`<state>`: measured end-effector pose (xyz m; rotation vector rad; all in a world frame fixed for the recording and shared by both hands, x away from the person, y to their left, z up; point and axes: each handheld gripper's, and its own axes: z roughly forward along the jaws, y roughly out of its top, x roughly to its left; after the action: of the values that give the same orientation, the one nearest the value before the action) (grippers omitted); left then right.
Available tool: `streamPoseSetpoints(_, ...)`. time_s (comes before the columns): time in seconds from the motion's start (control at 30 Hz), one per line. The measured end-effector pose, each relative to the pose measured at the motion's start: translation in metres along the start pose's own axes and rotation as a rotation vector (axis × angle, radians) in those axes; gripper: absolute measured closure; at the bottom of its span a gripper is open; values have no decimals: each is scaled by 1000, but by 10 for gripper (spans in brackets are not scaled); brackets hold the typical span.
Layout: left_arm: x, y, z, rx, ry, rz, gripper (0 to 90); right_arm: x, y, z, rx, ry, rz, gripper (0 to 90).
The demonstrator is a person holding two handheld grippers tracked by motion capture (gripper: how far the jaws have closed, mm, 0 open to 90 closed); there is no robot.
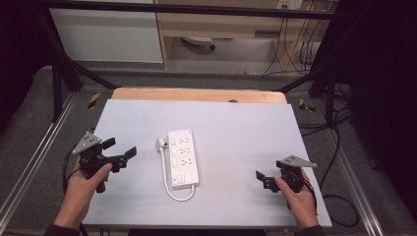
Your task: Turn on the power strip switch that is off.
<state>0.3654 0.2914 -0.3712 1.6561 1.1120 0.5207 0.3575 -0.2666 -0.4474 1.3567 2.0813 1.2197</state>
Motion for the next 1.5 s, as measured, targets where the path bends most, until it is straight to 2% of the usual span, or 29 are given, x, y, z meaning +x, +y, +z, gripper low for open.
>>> streamPoseSetpoints(0.6,3,19,8,-41,17,15,65,1,0,0,6,5,1,39)
streamPoseSetpoints(1.17,2,26,23,-42,24,20,63,1,0,0,8,6,2,38)
streamPoseSetpoints(1.5,2,30,38,-34,40,32,65,0,0,1,7,9,3,39)
